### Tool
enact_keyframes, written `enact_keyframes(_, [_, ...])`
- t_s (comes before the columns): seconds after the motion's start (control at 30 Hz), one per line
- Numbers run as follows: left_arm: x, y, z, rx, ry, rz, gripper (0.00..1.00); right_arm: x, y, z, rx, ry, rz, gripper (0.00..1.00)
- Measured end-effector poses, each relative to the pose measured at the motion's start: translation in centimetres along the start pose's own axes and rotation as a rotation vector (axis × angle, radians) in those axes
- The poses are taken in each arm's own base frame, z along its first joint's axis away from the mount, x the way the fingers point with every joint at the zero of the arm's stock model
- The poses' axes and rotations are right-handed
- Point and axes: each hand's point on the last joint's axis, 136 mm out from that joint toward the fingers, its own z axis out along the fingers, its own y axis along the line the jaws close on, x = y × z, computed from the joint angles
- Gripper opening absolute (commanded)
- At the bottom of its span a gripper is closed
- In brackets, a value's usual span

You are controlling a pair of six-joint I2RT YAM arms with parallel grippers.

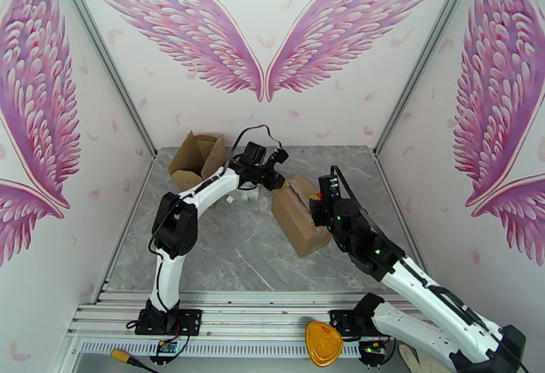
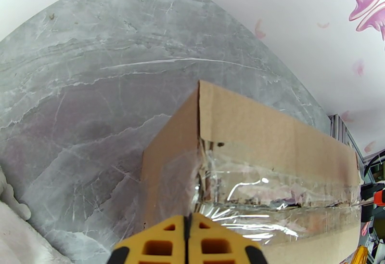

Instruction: Unpack the express box

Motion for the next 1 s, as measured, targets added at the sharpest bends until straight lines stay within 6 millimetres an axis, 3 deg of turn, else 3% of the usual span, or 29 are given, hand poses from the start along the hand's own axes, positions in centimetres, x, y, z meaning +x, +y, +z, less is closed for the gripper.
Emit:
enact_keyframes(0.7, [-0.1,0.0,-0.1,0.001,-0.012,-0.017,0.0,1.1,-1.4,-2.9,0.01,0.013,0.036,0.0])
enact_keyframes(0.8, [-0.3,0.7,-0.3,-0.023,-0.026,-0.019,0.0,1.7,-1.6,-3.1,0.02,0.036,0.024,0.0])
enact_keyframes(1.0, [-1.1,4.1,-1.6,-0.121,-0.076,-0.044,0.0,3.9,-2.2,-3.3,0.043,0.126,-0.025,0.0])
